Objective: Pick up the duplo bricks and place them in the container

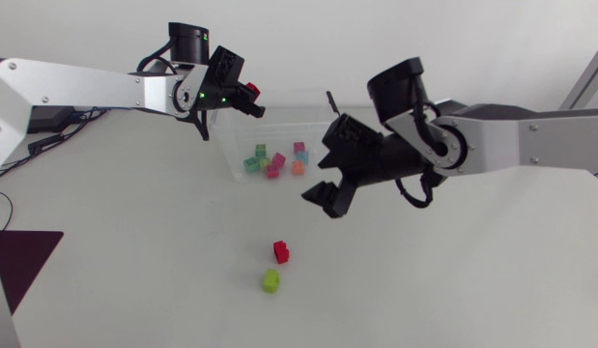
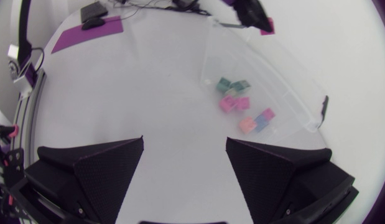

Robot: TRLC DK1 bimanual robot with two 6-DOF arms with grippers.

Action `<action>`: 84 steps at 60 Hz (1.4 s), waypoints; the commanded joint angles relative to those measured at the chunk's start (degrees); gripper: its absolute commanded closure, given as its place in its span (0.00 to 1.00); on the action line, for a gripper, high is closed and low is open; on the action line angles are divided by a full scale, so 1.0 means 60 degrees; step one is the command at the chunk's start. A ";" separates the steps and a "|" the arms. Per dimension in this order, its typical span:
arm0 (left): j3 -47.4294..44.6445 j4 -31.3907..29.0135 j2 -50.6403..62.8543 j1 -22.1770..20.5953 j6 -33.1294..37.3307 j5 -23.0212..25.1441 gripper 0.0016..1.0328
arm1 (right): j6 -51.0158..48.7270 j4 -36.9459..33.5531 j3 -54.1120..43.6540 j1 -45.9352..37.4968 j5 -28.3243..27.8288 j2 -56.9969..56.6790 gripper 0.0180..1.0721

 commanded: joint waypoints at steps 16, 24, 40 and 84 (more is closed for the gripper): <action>-0.2495 -0.0116 -0.2718 0.0065 0.0562 0.0414 0.04 | -0.2659 -0.2056 0.1040 0.0800 -0.0312 0.1733 0.09; -0.4839 -0.1318 -0.5179 0.0065 0.1880 0.1381 0.04 | -0.3319 -0.3184 0.2080 0.1401 -0.0063 0.2700 0.10; -0.7476 -0.2826 -0.7522 0.0168 0.3711 0.1894 0.04 | -0.4139 -0.5279 0.3940 0.2045 0.0816 0.4384 0.11; -1.0566 -0.2314 -0.7962 -0.1722 0.5674 0.2729 0.04 | -0.4359 -0.6275 0.4541 0.1884 0.1211 0.4575 0.78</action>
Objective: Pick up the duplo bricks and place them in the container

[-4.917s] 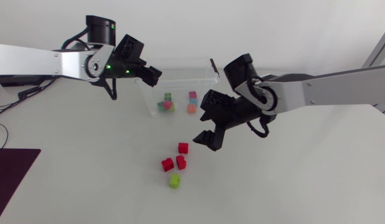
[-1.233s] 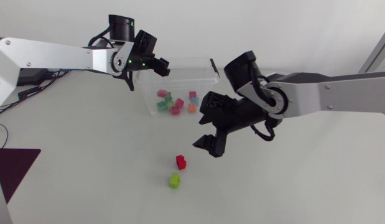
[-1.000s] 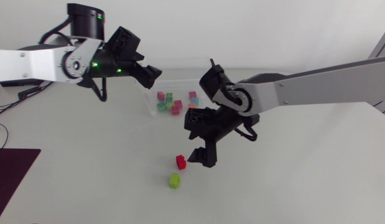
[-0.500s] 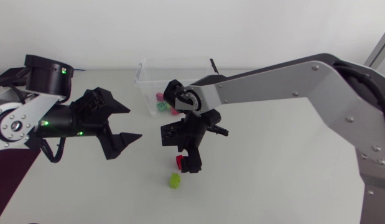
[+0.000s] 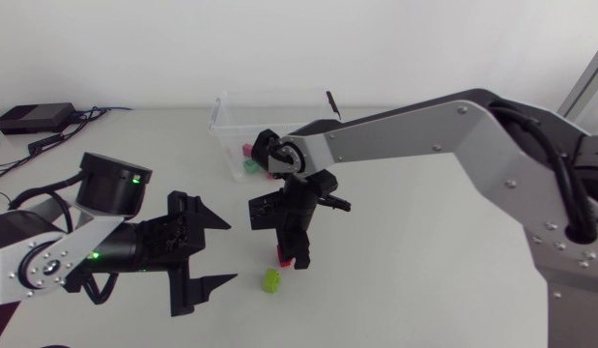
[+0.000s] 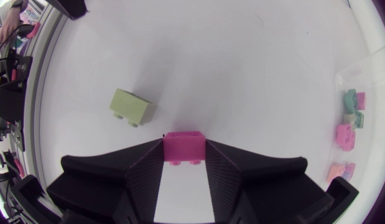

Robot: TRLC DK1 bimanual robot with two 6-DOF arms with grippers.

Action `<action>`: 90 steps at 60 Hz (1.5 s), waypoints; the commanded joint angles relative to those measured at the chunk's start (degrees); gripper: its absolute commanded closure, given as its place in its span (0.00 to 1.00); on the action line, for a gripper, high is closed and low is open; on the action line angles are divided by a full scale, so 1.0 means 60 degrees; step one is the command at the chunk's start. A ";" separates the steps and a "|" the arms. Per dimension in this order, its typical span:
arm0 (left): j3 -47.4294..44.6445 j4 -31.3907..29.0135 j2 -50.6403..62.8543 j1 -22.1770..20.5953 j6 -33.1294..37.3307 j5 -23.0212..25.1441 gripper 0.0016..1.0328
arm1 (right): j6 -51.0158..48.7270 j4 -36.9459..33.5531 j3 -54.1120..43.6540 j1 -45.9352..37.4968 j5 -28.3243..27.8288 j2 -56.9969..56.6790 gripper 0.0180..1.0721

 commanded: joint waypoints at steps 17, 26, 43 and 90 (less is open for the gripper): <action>0.0757 0.0880 0.3039 -0.0942 0.1180 0.0296 0.04 | 0.0241 0.0460 -0.1923 -0.1444 -0.0617 -0.3048 0.78; 0.1592 0.0543 0.4020 -0.1162 0.1326 0.0648 0.04 | 0.0519 0.0899 -0.2406 -0.1840 -0.0822 -0.3927 0.78; 0.2984 -0.1493 0.5558 -0.1645 0.2147 0.0677 0.24 | 0.1618 0.1676 -0.1190 -0.2924 -0.1672 -0.4205 0.78; 0.6045 -0.5843 0.3405 -0.0049 0.1575 0.1160 0.85 | 0.5397 0.4649 0.4757 -0.3656 -0.1144 0.0834 0.43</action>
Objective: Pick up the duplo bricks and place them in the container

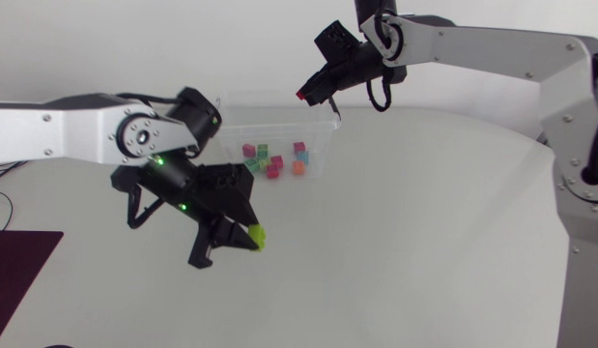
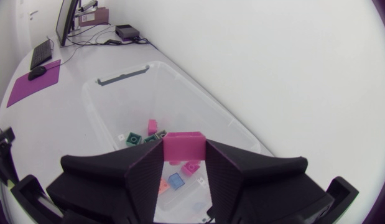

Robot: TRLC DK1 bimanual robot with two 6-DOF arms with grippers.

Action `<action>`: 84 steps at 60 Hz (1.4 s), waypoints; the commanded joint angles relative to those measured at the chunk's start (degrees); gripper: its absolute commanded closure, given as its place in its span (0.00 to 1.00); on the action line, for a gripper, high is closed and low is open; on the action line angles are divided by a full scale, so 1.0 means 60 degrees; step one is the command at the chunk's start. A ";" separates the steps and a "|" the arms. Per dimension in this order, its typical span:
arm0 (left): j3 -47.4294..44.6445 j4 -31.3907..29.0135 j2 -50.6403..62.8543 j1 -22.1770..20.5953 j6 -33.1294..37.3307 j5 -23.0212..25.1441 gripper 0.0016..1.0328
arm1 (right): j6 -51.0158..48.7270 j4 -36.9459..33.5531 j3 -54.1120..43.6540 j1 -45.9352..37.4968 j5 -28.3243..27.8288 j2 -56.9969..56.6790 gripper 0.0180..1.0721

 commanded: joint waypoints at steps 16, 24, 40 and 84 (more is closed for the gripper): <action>0.2317 0.1312 0.0400 0.1590 -0.2308 0.1389 0.84 | 0.0344 0.0429 0.0223 0.0111 0.0534 0.0564 0.05; 0.2522 0.3699 0.0913 0.1854 -0.4212 0.1374 0.81 | 0.0286 0.1250 -0.1579 -0.0021 0.0666 -0.0666 0.05; 0.4192 0.6204 0.3080 0.1956 -0.5956 -0.1014 0.80 | 0.0227 0.2934 -0.5504 -0.0651 0.1266 -0.3537 0.05; 0.0984 0.8489 0.0078 0.2425 -0.7274 -0.5394 0.04 | 0.0374 0.4340 -1.3869 -0.2775 0.2834 -1.3132 0.05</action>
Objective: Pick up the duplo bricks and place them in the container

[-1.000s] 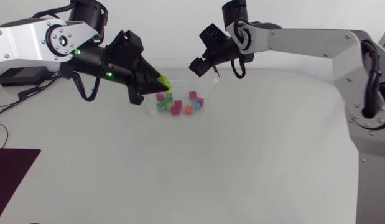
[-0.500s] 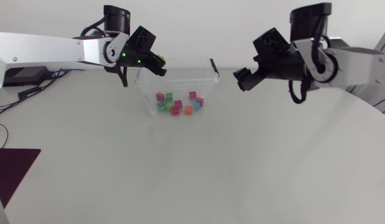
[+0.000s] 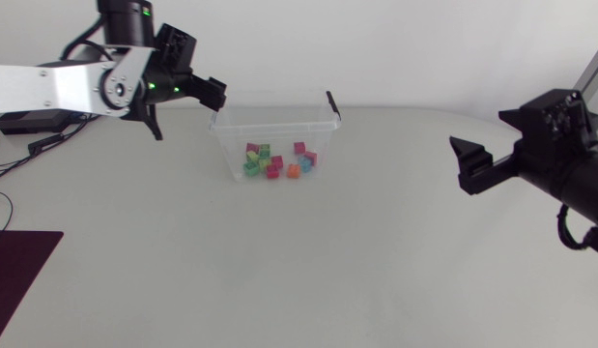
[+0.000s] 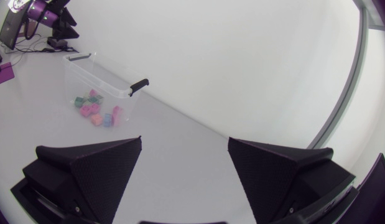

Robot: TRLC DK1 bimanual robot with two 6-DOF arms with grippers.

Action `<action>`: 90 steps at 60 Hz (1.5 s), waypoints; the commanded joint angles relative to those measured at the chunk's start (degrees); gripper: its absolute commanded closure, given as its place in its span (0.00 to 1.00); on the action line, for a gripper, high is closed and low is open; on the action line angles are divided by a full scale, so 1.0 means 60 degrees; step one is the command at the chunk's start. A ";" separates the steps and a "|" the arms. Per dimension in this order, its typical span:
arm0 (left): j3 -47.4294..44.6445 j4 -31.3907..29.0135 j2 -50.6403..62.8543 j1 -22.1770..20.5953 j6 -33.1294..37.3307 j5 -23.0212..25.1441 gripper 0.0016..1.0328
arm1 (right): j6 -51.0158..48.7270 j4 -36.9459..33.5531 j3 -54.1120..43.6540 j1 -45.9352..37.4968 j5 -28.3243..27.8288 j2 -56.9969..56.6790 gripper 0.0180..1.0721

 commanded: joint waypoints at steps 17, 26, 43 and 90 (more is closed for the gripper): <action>-0.3910 0.0114 -0.5102 0.0639 -0.0291 -0.0108 0.04 | 0.0192 -0.2074 -0.1726 -0.1031 0.0120 -0.4602 0.05; -0.5008 -0.0238 -0.6977 0.0653 -0.0320 -0.0255 0.04 | 0.0221 -0.2836 -0.2195 -0.1119 0.0120 -0.6155 0.05; -0.6576 -0.1512 -1.0317 0.1166 -0.0540 -0.0255 0.04 | 0.0748 -0.3730 -0.2854 -0.1119 0.0384 -0.8132 0.05; -1.0976 -0.1323 -1.4982 0.1842 -0.2670 0.0453 0.04 | 0.3272 -0.1654 -0.4909 -0.0851 0.0564 -0.8179 0.05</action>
